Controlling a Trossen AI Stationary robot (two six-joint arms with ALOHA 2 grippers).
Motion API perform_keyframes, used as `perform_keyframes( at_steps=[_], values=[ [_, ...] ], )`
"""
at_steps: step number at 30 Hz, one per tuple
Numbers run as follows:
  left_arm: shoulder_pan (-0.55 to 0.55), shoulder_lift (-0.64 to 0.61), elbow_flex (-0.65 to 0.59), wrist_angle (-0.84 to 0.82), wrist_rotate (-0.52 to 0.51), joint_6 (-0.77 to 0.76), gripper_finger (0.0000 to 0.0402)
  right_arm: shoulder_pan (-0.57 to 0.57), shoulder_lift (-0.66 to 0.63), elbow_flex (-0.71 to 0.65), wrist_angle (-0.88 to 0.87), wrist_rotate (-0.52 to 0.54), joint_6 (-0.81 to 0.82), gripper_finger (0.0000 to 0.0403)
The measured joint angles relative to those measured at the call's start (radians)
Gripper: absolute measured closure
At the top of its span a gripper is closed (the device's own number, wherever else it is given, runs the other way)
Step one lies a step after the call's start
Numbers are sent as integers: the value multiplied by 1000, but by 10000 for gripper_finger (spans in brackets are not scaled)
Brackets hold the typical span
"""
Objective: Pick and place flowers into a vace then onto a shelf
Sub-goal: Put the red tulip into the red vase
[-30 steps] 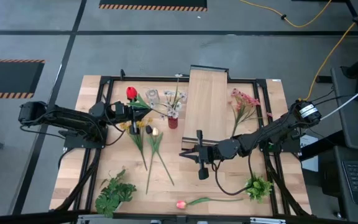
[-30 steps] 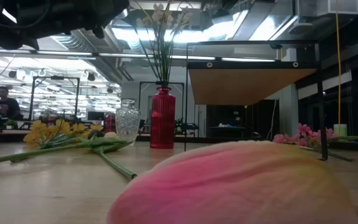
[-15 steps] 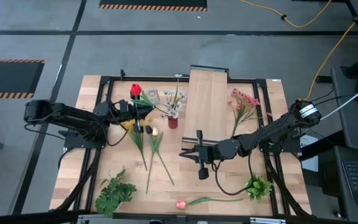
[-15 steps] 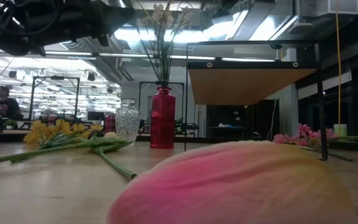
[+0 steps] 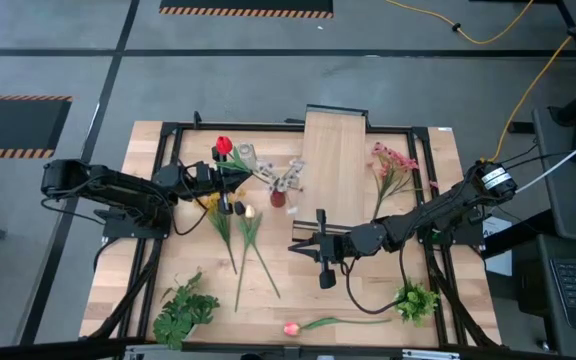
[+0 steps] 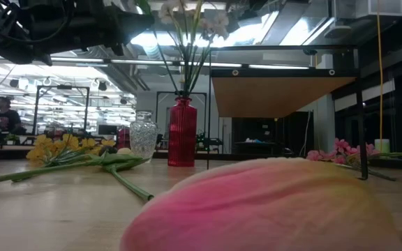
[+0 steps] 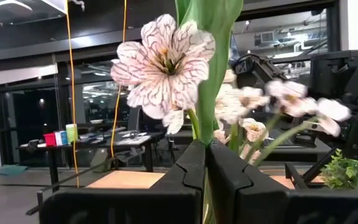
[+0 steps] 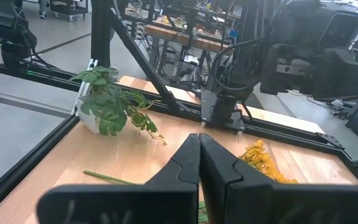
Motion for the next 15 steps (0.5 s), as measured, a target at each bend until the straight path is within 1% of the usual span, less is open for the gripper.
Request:
perform_keyframes(
  at_steps=[5,7,9,13,15],
  values=[
    [0,0,3,-4,-2,1,398,0,0,0,0,0,0,397],
    [0,0,25,-35,-2,-11,398,0,0,0,0,0,0,397],
    [0,0,64,-116,-2,-21,398,0,0,0,0,0,0,397],
    [0,0,156,-336,1,-16,398,0,0,0,-2,0,0,397],
    [0,0,188,-397,1,2,398,0,0,0,-7,0,3,397]
  ],
)
